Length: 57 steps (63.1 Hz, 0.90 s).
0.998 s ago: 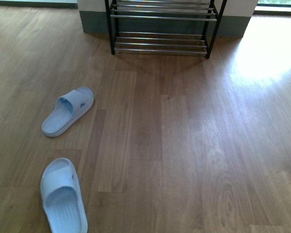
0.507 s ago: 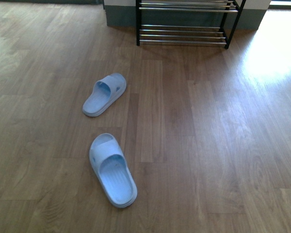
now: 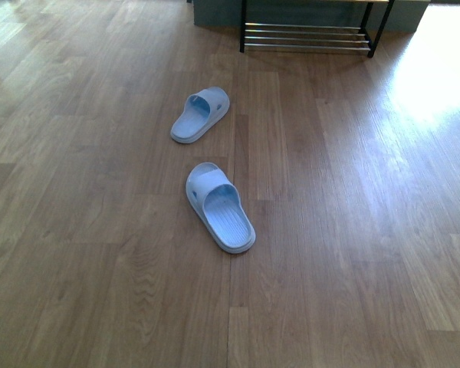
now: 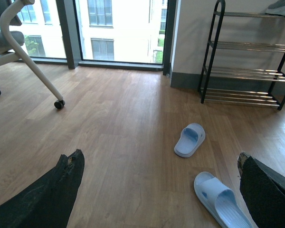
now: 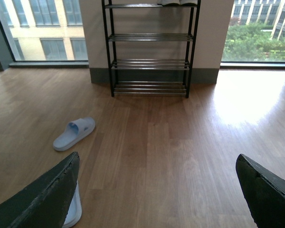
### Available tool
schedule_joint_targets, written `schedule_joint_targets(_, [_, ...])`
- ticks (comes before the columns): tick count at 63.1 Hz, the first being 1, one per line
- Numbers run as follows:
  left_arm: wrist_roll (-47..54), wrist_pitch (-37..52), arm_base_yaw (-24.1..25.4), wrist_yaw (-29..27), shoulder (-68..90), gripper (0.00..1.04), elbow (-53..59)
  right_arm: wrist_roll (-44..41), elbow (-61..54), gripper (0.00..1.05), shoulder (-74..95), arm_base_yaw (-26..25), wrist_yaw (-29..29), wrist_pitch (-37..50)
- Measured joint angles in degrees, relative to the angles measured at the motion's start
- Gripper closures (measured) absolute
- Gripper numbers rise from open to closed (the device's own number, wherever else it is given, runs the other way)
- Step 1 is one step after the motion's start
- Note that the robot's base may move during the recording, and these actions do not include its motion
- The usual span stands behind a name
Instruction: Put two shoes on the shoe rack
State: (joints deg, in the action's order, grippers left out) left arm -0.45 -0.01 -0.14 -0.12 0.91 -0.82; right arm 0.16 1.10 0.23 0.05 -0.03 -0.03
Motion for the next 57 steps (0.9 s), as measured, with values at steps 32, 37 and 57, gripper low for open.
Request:
schedule_joint_targets(32, [0.0,0.0,0.0,0.0,0.0,0.09,0.0,0.0,0.0,0.09,0.0,0.0,0.0,0.0])
schedule_joint_targets(37, [0.0,0.0,0.0,0.0,0.0,0.09,0.0,0.0,0.0,0.09,0.0,0.0,0.0,0.0])
schedule_joint_targets(57, [0.0,0.0,0.0,0.0,0.0,0.09,0.0,0.0,0.0,0.09,0.0,0.0,0.0,0.0])
